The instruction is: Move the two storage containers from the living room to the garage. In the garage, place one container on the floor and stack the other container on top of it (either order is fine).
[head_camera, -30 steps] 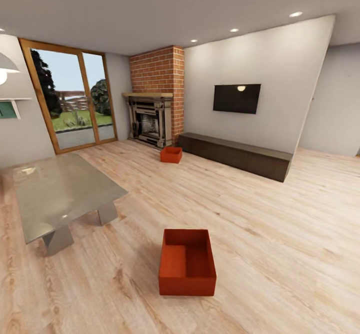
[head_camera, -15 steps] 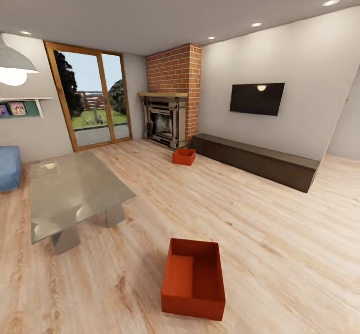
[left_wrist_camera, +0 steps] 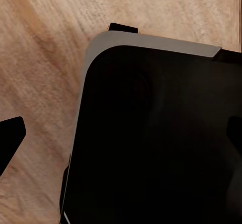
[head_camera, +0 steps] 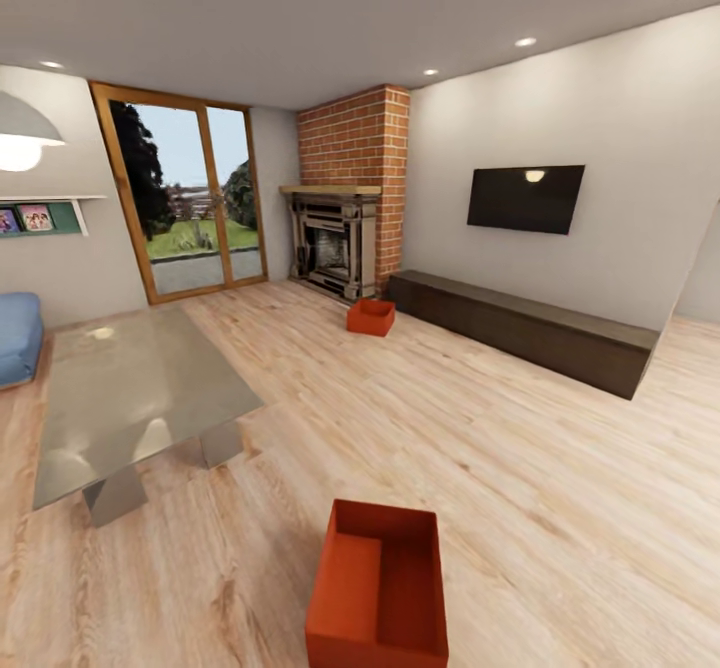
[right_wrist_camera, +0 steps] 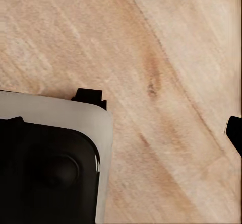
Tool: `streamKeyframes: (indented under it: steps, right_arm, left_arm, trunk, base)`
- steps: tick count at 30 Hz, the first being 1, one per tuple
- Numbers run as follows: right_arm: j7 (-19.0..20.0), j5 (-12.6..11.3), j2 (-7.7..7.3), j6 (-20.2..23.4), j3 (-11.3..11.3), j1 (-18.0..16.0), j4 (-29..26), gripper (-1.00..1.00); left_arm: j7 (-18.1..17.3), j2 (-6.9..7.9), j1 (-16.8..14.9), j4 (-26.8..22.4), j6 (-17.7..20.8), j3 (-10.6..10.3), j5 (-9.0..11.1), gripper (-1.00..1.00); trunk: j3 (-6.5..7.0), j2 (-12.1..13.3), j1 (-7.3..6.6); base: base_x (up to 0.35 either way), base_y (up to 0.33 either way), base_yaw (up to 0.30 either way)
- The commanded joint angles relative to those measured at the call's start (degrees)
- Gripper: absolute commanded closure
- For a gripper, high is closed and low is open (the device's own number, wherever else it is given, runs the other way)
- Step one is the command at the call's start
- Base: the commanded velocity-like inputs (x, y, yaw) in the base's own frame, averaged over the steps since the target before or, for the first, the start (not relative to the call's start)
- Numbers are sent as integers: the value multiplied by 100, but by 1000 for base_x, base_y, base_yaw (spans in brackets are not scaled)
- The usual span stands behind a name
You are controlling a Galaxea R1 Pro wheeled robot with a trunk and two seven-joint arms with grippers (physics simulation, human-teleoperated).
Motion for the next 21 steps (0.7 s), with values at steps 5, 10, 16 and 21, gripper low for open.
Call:
streamKeyframes:
  steps: [5,10,16,21]
  right_arm:
    - [26,-57,-6,-31,44,-6,16,-100]
    - [26,-40,-7,-31,44,-6,16,-100]
    - [26,-32,1,-31,55,-6,20,-100]
    - [27,-25,9,-31,66,-6,19,-100]
  left_arm:
    - [-1,3,1,-31,-25,10,30,-100]
    - [0,3,1,-63,-27,15,29,-100]
    - [6,9,1,-65,-22,17,44,-100]
    - [7,11,1,-59,-19,17,46,-100]
  trunk:
    - [-5,-2,3]
    - [-5,-2,3]
    - [-5,-2,3]
    - [-5,-2,3]
  base:
    - [118,-73,0]
    - [14,-9,0]
    - [73,-1,0]
    - [258,0,0]
